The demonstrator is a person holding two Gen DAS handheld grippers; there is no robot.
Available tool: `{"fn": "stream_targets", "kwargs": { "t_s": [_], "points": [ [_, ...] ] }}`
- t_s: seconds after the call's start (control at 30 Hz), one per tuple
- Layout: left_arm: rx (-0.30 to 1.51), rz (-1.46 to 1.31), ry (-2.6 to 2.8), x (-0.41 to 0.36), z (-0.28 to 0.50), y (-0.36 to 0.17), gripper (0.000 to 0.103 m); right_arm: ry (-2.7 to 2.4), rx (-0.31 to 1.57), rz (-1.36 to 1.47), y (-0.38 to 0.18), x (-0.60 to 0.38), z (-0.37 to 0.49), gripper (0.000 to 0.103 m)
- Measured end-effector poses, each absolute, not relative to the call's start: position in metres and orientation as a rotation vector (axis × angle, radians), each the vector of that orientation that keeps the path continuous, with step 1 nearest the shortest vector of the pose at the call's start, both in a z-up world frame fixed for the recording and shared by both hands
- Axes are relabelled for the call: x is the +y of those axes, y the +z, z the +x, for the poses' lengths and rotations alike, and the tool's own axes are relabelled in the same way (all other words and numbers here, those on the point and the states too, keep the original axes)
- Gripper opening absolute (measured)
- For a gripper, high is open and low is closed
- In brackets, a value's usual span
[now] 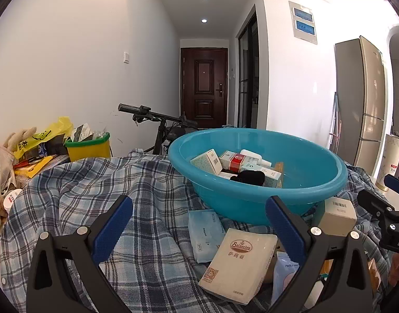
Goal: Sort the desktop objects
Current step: 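Move both tools toward the items scattered beside the turquoise basin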
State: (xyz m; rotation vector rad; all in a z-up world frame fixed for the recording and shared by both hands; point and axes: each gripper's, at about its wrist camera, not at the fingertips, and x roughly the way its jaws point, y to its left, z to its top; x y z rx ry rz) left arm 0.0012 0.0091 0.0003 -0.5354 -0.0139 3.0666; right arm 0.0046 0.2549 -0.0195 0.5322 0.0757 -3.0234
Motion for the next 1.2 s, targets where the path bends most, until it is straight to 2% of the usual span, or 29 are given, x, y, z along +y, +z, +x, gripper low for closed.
{"fn": "stream_targets", "kwargs": {
  "t_s": [0.27,0.5,0.63,0.93,1.07,1.2],
  "points": [
    [0.038,-0.566,3.101,0.015,0.003,0.007,0.103,-3.031,0.067,0.559,-0.020,0.257,0.002,0.103],
    [0.008,-0.599,3.060,0.013,0.003,0.024,0.103,-3.029,0.129,0.557,-0.018,0.250,0.004,0.103],
    [-0.046,-0.630,3.087,0.009,0.004,0.035,0.103,-3.046,0.122,0.457,-0.006,0.251,0.017,0.103],
    [-0.037,-0.650,3.049,0.012,0.008,0.082,0.103,-3.025,0.131,0.490,0.056,0.253,0.019,0.103],
    [-0.133,-0.761,2.978,0.008,-0.004,0.112,0.103,-3.009,0.048,0.513,0.100,0.260,0.012,0.103],
    [-0.120,-0.721,3.009,0.011,-0.006,0.149,0.103,-2.980,-0.041,0.507,0.144,0.267,0.004,0.103]
  ]
}}
